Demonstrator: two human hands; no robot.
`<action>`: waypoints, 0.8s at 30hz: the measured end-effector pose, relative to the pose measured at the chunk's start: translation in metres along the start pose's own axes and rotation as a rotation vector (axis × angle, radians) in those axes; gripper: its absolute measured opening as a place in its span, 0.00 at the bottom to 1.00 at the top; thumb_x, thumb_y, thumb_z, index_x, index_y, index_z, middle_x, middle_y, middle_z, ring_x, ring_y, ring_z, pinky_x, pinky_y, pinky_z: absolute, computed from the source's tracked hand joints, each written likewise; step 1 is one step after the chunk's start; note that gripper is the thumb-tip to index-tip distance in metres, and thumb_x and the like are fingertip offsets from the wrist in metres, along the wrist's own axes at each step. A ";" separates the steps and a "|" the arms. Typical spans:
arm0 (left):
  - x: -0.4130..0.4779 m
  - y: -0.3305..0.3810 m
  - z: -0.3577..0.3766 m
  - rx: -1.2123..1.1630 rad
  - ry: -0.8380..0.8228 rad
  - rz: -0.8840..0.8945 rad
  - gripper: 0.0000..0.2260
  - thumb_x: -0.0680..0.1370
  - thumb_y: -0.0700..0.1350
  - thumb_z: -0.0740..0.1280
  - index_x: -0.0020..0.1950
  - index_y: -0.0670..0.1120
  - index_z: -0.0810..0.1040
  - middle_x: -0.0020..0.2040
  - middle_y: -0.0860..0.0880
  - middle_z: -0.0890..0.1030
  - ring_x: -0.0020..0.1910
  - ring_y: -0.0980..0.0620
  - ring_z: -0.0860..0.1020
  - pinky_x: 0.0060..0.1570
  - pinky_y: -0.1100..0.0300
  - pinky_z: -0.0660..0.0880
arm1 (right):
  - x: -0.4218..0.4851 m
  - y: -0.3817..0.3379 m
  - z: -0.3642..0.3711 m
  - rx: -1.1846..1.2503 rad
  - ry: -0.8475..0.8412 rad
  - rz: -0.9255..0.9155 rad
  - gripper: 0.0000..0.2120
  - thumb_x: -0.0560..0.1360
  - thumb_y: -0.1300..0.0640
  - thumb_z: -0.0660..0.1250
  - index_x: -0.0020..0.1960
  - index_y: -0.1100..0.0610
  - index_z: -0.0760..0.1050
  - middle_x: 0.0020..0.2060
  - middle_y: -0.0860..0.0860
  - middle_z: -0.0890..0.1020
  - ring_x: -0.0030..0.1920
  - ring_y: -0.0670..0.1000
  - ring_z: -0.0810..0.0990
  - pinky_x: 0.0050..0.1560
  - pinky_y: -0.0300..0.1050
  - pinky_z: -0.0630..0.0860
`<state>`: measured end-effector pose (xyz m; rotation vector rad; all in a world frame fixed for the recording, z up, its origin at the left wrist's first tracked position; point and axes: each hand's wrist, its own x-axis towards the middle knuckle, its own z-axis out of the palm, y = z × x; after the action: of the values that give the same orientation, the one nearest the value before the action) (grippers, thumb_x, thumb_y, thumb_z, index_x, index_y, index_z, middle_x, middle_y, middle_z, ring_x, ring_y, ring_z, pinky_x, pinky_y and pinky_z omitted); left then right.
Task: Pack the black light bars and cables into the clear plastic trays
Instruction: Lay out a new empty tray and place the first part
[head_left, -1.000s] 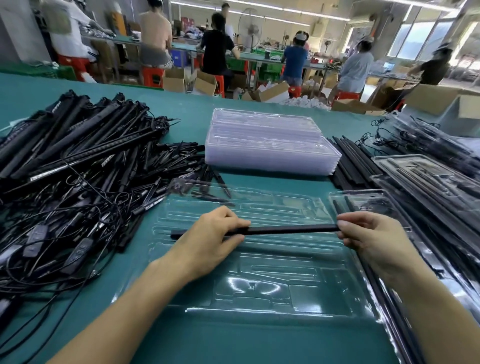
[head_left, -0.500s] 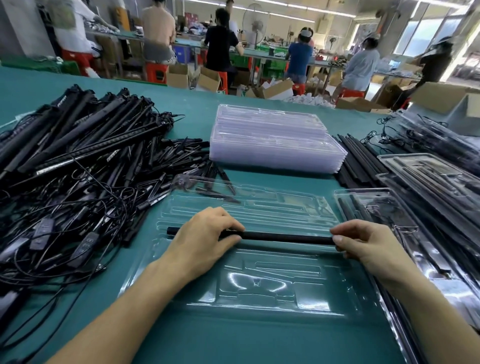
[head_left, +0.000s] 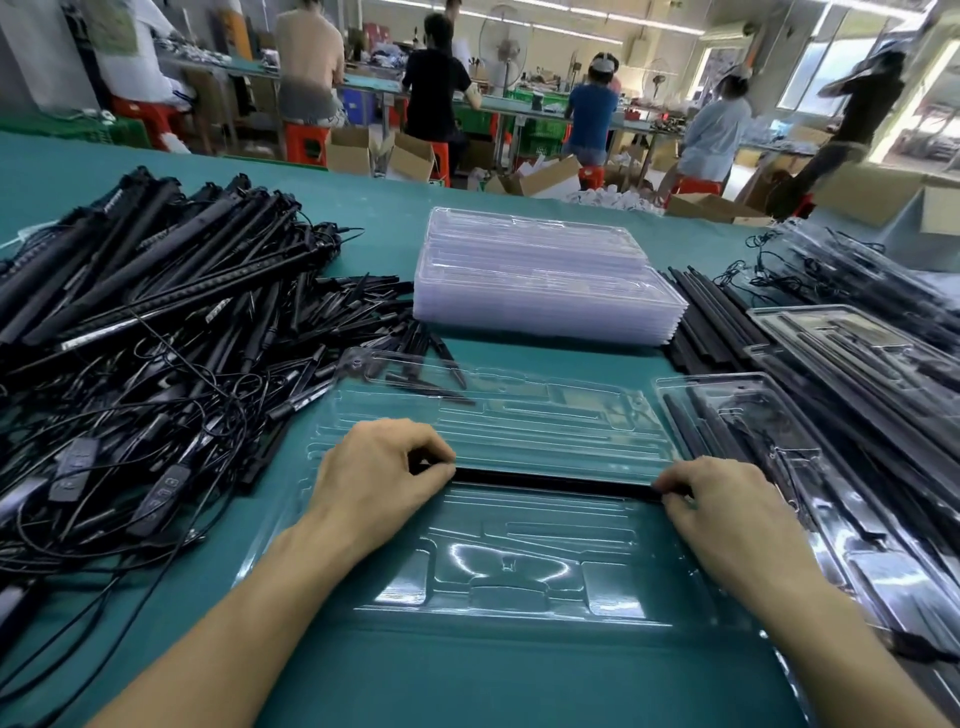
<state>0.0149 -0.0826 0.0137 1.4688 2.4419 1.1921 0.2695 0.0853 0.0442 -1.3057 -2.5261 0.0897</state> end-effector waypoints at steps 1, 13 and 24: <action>0.001 -0.001 -0.001 -0.030 0.014 -0.016 0.05 0.71 0.48 0.77 0.38 0.57 0.83 0.37 0.62 0.81 0.41 0.61 0.79 0.45 0.53 0.78 | -0.002 -0.001 0.000 -0.005 0.016 -0.023 0.10 0.76 0.57 0.67 0.53 0.47 0.83 0.50 0.47 0.84 0.52 0.52 0.80 0.51 0.48 0.77; 0.002 -0.002 -0.006 0.143 -0.033 -0.134 0.07 0.72 0.59 0.73 0.36 0.60 0.81 0.38 0.60 0.77 0.46 0.57 0.74 0.52 0.54 0.70 | 0.001 -0.002 0.001 -0.022 -0.105 -0.110 0.06 0.76 0.48 0.66 0.49 0.45 0.82 0.45 0.39 0.80 0.52 0.46 0.77 0.48 0.43 0.72; 0.013 -0.002 -0.014 0.103 -0.153 -0.180 0.09 0.70 0.58 0.76 0.32 0.61 0.79 0.39 0.60 0.79 0.44 0.60 0.75 0.50 0.55 0.71 | 0.103 -0.106 0.014 0.233 -0.173 -0.268 0.16 0.78 0.60 0.58 0.60 0.51 0.79 0.59 0.52 0.82 0.60 0.56 0.77 0.60 0.49 0.74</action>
<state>0.0008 -0.0810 0.0263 1.2774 2.5005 0.8990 0.1255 0.1074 0.0752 -0.8978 -2.7104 0.4409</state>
